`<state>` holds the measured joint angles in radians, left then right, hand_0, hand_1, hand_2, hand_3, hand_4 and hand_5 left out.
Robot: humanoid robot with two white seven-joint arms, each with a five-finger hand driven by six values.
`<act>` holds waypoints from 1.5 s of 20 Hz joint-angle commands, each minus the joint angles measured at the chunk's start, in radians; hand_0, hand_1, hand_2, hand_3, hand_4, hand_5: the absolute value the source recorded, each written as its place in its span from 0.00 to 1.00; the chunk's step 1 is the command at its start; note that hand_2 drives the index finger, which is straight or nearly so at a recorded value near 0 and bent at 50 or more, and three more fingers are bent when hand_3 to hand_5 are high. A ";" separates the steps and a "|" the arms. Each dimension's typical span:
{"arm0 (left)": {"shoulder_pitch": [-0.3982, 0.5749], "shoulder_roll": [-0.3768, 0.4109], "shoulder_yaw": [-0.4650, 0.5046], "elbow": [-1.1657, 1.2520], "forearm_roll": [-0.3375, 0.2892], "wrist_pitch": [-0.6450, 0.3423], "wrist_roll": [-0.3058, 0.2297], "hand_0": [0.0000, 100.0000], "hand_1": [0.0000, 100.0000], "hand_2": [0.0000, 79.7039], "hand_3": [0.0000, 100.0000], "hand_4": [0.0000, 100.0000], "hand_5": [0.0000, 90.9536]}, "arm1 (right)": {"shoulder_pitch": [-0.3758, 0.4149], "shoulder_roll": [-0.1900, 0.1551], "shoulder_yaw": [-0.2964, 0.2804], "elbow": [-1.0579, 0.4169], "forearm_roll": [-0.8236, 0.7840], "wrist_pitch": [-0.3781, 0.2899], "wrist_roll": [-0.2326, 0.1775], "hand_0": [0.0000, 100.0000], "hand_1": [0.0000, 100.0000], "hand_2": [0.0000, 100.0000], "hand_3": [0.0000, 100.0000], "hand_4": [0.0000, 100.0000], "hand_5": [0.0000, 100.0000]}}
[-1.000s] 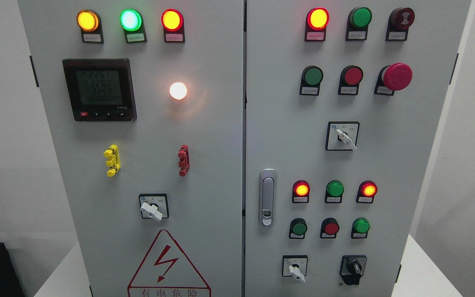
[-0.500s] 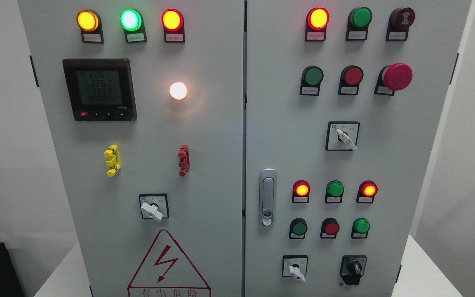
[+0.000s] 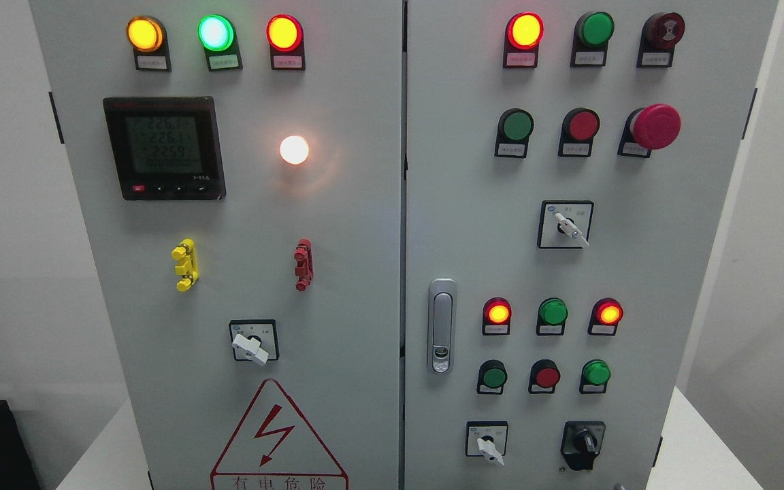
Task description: Trip black knob to open circuit
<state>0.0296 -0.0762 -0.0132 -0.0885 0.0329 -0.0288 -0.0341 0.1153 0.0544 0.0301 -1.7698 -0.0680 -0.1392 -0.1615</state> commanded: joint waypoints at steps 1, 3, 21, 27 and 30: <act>0.000 -0.001 0.001 0.001 0.002 0.001 0.000 0.12 0.39 0.00 0.00 0.00 0.00 | -0.017 0.004 0.004 -0.030 -0.001 -0.007 -0.001 0.67 0.78 0.00 1.00 0.95 0.89; 0.000 -0.001 0.001 0.001 0.002 0.001 0.000 0.12 0.39 0.00 0.00 0.00 0.00 | -0.023 0.007 0.008 -0.031 0.000 -0.007 -0.001 0.68 0.78 0.00 1.00 0.95 0.89; 0.000 -0.001 0.001 0.001 0.002 0.001 0.000 0.12 0.39 0.00 0.00 0.00 0.00 | -0.035 0.007 0.024 -0.040 0.005 0.012 0.000 0.69 0.80 0.00 1.00 0.95 0.89; 0.000 -0.001 0.001 0.001 0.002 0.001 0.000 0.12 0.39 0.00 0.00 0.00 0.00 | -0.043 0.012 0.034 -0.040 0.007 0.015 0.003 0.69 0.80 0.00 1.00 0.95 0.89; 0.000 -0.001 0.001 0.001 0.002 0.000 0.000 0.12 0.39 0.00 0.00 0.00 0.00 | -0.045 0.015 0.039 -0.040 0.007 0.015 0.003 0.69 0.80 0.00 1.00 0.95 0.89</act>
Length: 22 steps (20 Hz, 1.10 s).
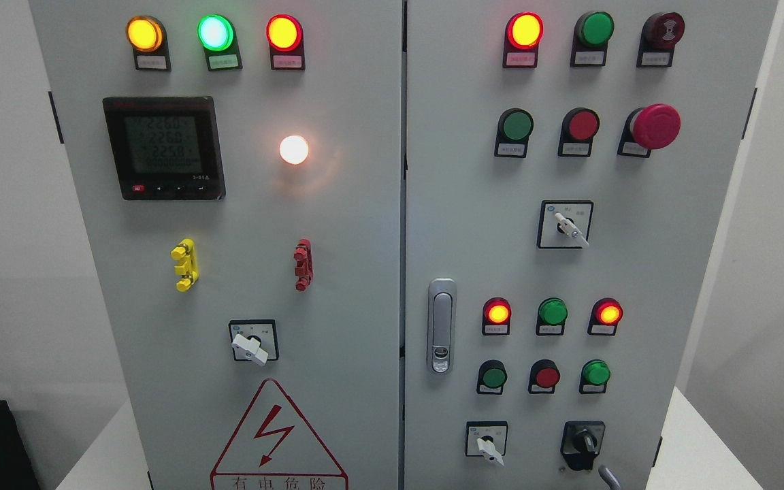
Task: Trip black knob to open circuit
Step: 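Raise the right hand up to the black rotary knob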
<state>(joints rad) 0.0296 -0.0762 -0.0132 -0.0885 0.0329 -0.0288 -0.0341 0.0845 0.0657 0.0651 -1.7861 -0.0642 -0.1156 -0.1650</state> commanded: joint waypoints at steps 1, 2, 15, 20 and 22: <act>0.000 0.000 0.001 0.001 0.002 0.000 0.000 0.12 0.39 0.00 0.00 0.00 0.00 | -0.015 0.003 0.004 -0.024 0.003 -0.009 0.007 0.69 0.80 0.00 1.00 0.95 0.89; 0.000 0.000 0.001 0.001 0.002 0.001 0.000 0.12 0.39 0.00 0.00 0.00 0.00 | -0.015 0.003 0.004 -0.026 0.004 -0.009 0.007 0.69 0.80 0.00 1.00 0.95 0.89; 0.000 0.000 0.001 0.001 0.002 0.001 0.000 0.12 0.39 0.00 0.00 0.00 0.00 | -0.019 0.025 0.031 -0.022 0.021 0.011 0.007 0.69 0.80 0.00 1.00 0.94 0.88; 0.000 0.000 0.001 0.001 0.002 0.000 0.000 0.12 0.39 0.00 0.00 0.00 0.00 | -0.020 0.026 0.033 -0.021 0.021 0.011 0.007 0.69 0.81 0.00 1.00 0.94 0.88; 0.000 0.000 0.001 0.001 0.002 0.001 0.000 0.12 0.39 0.00 0.00 0.00 0.00 | -0.020 0.026 0.033 -0.019 0.021 0.011 0.008 0.69 0.81 0.00 1.00 0.94 0.88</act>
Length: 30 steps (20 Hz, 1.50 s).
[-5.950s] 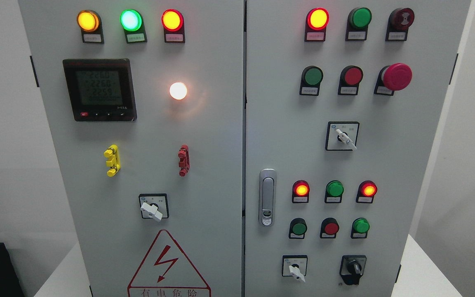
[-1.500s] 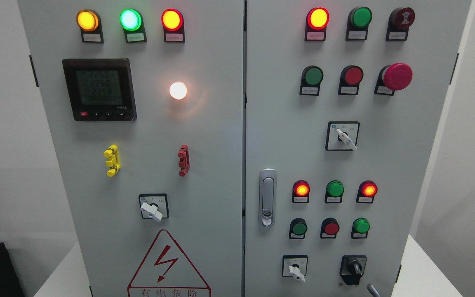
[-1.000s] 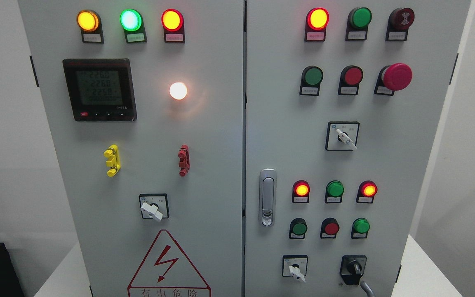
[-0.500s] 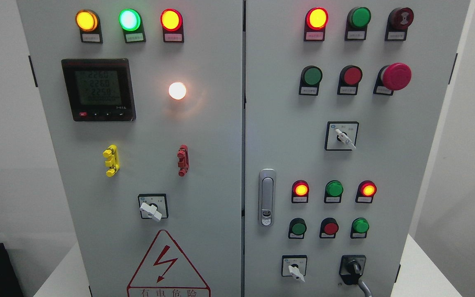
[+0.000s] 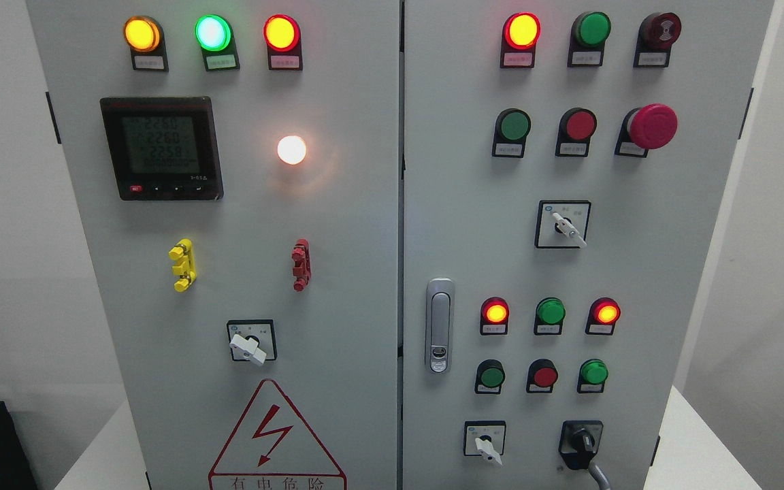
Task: Trip black knob to open circuit
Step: 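Raise the right hand up to the black rotary knob, then twist the black rotary knob with the right hand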
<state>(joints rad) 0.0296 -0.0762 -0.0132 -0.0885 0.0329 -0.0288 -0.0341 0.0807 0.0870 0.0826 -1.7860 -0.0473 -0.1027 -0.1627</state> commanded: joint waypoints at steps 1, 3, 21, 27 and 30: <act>0.000 0.000 0.001 0.001 0.002 0.001 0.000 0.12 0.39 0.00 0.00 0.00 0.00 | -0.018 0.007 0.016 -0.020 0.004 -0.002 0.006 0.69 0.81 0.00 1.00 0.94 0.88; 0.000 0.000 0.001 0.001 0.002 0.001 0.000 0.12 0.39 0.00 0.00 0.00 0.00 | -0.025 0.011 0.016 -0.012 0.004 -0.002 0.006 0.69 0.81 0.00 1.00 0.94 0.88; -0.002 0.000 0.001 0.001 0.002 0.001 0.000 0.12 0.39 0.00 0.00 0.00 0.00 | -0.036 0.022 0.040 -0.010 0.024 -0.002 0.008 0.69 0.81 0.00 1.00 0.94 0.88; 0.000 0.000 0.001 0.001 0.002 0.001 0.000 0.12 0.39 0.00 0.00 0.00 0.00 | -0.033 0.027 0.055 -0.015 0.027 -0.002 0.008 0.69 0.82 0.00 1.00 0.94 0.88; 0.000 -0.002 0.001 0.001 0.002 0.000 0.000 0.12 0.39 0.00 0.00 0.00 0.00 | -0.033 0.034 0.057 -0.015 0.038 -0.002 0.008 0.69 0.82 0.00 1.00 0.94 0.88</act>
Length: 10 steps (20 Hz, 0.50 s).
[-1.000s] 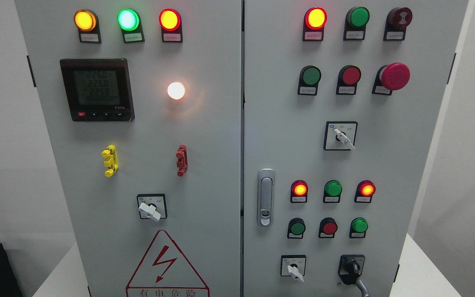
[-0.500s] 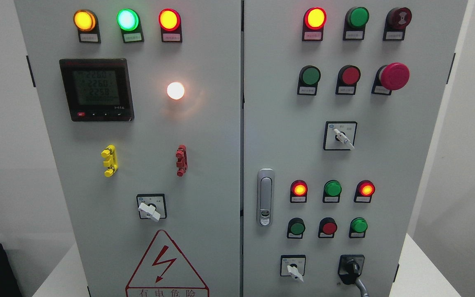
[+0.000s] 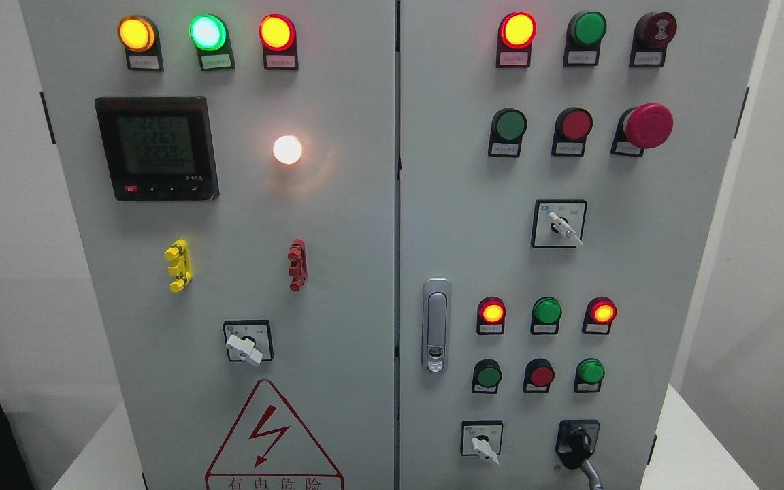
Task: Trip black knob to open circuit
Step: 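Twist the black rotary knob with the right hand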
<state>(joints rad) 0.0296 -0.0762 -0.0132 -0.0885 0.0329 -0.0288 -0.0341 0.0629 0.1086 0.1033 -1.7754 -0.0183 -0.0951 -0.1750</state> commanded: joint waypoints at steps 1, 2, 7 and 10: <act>0.000 0.000 0.001 0.001 0.002 0.000 0.000 0.12 0.39 0.00 0.00 0.00 0.00 | -0.015 0.016 0.039 -0.026 0.009 -0.009 0.020 0.69 0.82 0.00 1.00 0.94 0.88; 0.000 0.000 0.001 0.001 0.002 0.000 0.000 0.12 0.39 0.00 0.00 0.00 0.00 | -0.017 0.016 0.044 -0.026 0.011 -0.009 0.020 0.70 0.82 0.00 1.00 0.94 0.88; 0.000 0.000 0.001 0.001 0.002 0.001 0.000 0.12 0.39 0.00 0.00 0.00 0.00 | -0.018 0.017 0.050 -0.026 0.011 -0.009 0.020 0.70 0.82 0.00 1.00 0.94 0.88; -0.002 0.000 0.001 0.001 0.002 0.001 0.000 0.12 0.39 0.00 0.00 0.00 0.00 | -0.020 0.017 0.050 -0.027 0.011 -0.009 0.020 0.70 0.82 0.00 1.00 0.94 0.88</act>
<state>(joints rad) 0.0296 -0.0762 -0.0132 -0.0885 0.0329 -0.0289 -0.0341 0.0628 0.1185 0.1123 -1.7751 -0.0168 -0.0927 -0.1786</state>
